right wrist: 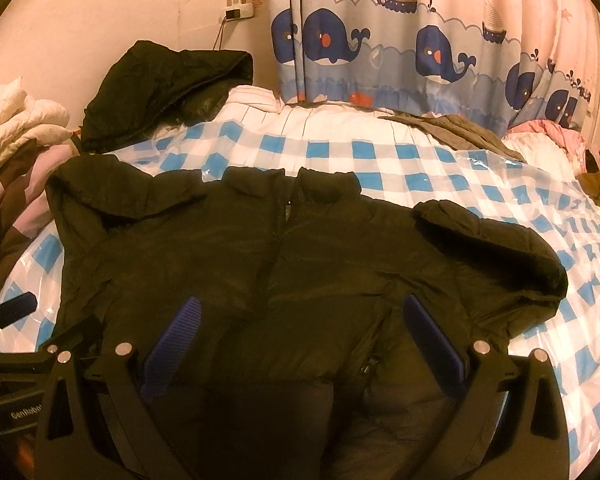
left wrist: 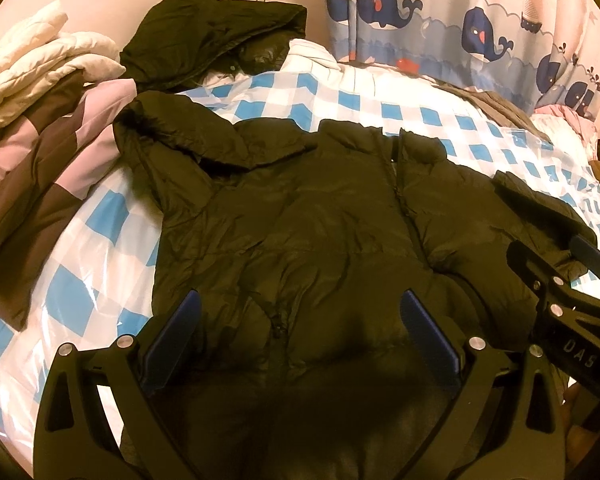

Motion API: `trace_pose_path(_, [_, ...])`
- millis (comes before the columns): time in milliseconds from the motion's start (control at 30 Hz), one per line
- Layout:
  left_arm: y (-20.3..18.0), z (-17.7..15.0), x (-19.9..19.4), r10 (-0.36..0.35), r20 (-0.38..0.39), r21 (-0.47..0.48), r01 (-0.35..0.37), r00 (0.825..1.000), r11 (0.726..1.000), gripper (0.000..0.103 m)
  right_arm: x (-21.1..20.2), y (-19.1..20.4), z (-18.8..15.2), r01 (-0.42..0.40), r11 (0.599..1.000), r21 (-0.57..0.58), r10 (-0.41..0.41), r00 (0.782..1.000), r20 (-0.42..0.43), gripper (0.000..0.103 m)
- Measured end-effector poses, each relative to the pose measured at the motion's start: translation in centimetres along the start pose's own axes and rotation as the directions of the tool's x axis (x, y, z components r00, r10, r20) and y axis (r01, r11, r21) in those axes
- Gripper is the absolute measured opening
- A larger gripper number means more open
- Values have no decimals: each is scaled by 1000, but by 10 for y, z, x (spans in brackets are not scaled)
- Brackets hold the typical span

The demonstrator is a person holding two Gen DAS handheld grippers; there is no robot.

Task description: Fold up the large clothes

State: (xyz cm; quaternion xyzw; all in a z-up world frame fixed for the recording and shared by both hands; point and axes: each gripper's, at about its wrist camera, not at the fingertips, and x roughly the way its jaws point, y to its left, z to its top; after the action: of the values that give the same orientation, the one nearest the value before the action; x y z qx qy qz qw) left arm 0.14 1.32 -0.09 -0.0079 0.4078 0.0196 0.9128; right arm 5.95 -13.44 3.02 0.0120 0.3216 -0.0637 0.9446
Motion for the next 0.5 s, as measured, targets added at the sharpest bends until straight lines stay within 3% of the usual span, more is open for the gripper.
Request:
trace_pose_path(133, [2,1,-1,-5,12,-1,5,1000,1000,96,5,-7,-7,-3,1000,-2,3,1000,-30,98])
trace_pose_path(367, [9,6,-1,13,-43,-5,-13,999,1000,96,12,-43,-27,65,998,14,-64,996,-66,98])
trace_pose_path(500, [20,9,-3,-13,-39,-35,12,999,999,96,15,-57,-58,64,997,50,-56,987,-153,98])
